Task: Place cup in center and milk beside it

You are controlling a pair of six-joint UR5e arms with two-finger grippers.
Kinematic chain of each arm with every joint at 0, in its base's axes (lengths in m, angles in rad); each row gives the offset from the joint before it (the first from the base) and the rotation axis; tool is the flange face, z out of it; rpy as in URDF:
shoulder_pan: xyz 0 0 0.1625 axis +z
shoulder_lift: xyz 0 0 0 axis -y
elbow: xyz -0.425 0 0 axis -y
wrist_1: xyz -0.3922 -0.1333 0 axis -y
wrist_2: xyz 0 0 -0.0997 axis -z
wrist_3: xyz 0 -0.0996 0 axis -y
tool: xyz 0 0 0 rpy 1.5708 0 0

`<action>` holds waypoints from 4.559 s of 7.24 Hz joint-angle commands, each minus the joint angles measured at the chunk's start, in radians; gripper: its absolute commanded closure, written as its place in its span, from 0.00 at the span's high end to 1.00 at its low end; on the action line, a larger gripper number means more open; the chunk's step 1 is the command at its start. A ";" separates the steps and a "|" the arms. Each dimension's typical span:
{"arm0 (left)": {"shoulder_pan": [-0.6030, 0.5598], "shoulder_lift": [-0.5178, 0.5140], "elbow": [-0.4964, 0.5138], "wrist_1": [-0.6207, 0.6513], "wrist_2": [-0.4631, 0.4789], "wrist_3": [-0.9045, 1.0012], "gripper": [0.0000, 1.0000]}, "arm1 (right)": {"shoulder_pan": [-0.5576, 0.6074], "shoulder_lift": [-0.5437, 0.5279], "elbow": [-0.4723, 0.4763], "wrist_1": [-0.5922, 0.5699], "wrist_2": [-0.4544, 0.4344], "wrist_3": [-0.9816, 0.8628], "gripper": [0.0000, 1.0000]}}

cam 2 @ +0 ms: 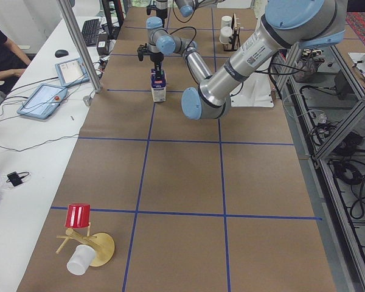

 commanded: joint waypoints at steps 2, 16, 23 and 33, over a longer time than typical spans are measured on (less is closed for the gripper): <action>-0.029 0.011 -0.143 0.049 -0.007 0.001 0.99 | 0.012 0.000 0.000 0.000 0.025 0.000 1.00; -0.682 0.926 -0.415 0.100 -0.177 0.969 0.99 | 0.494 -0.356 -0.181 0.045 0.183 -0.507 1.00; -0.837 0.952 -0.156 -0.029 -0.308 1.213 0.99 | 0.509 -0.362 -0.066 -0.158 0.157 -0.503 1.00; -0.836 0.929 -0.168 -0.038 -0.308 1.207 0.99 | 0.508 -0.365 -0.073 -0.150 0.160 -0.503 1.00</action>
